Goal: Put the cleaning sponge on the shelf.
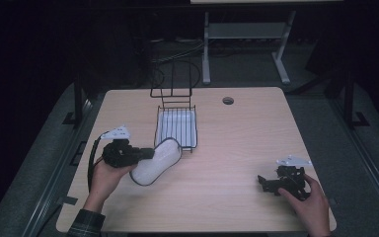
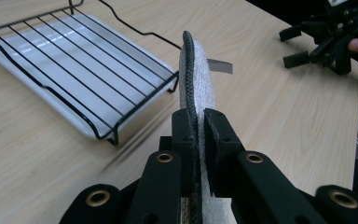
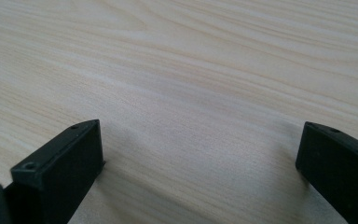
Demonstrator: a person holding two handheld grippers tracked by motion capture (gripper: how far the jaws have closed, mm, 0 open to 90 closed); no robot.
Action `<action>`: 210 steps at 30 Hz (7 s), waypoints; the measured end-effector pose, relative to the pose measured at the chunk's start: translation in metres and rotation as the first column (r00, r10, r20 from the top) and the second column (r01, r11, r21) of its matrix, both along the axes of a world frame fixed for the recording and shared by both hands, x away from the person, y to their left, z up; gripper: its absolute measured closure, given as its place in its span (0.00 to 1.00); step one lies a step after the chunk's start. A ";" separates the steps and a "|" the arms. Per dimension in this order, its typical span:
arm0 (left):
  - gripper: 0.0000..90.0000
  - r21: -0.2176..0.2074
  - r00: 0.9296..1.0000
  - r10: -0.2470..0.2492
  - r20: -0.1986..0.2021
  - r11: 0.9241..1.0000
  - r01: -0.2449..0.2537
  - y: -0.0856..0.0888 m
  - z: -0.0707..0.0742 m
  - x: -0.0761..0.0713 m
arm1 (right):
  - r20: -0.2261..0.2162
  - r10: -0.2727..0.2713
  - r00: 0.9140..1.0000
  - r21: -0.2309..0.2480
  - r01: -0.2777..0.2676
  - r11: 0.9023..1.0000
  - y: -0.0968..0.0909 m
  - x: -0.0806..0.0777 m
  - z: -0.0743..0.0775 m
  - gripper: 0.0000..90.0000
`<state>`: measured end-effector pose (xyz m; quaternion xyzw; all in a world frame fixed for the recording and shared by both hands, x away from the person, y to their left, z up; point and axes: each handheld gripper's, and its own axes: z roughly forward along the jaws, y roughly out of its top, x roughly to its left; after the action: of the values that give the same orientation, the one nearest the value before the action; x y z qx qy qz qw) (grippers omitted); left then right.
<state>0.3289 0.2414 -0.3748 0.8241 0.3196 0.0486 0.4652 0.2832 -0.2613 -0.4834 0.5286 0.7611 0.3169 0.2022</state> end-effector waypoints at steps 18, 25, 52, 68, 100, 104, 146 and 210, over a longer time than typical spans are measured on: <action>0.92 -0.019 0.998 0.057 0.027 0.998 -0.057 0.001 0.009 0.036 | 0.000 0.003 1.000 -0.001 -0.003 1.000 0.000 0.000 0.000 0.00; 0.92 -0.025 0.996 0.085 0.034 0.996 -0.084 -0.001 0.015 0.057 | 0.001 0.002 1.000 -0.002 -0.002 1.000 0.000 0.000 0.000 0.00; 0.92 -0.051 0.986 0.168 -0.006 0.985 -0.168 -0.012 0.008 0.122 | 0.000 0.001 1.000 -0.001 -0.001 1.000 0.000 0.000 0.000 0.00; 0.91 -0.042 0.977 0.207 -0.052 0.977 -0.209 -0.025 -0.015 0.146 | 0.000 0.001 1.000 -0.001 -0.001 1.000 0.000 0.000 0.000 0.00; 0.88 0.051 0.968 0.249 -0.038 0.968 -0.247 -0.025 -0.024 0.149 | 0.000 0.002 1.000 -0.001 -0.002 1.000 0.000 0.000 0.000 0.00; 0.94 0.055 0.973 0.227 -0.030 0.973 -0.225 -0.027 -0.021 0.146 | 0.000 0.002 1.000 -0.001 -0.002 1.000 0.000 0.000 0.000 0.00; 0.26 0.196 0.964 0.261 0.042 0.944 -0.264 0.000 -0.042 0.045 | 0.000 0.002 1.000 -0.001 -0.002 1.000 0.000 0.000 0.000 0.00; 0.14 0.248 0.958 0.269 0.096 0.926 -0.285 0.046 -0.100 -0.069 | 0.000 0.001 1.000 -0.001 -0.001 1.000 0.000 0.000 0.000 0.00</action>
<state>0.2601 0.2875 -0.4747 0.8225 0.4096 0.1801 0.3511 0.2832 -0.2612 -0.4834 0.5282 0.7614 0.3168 0.2023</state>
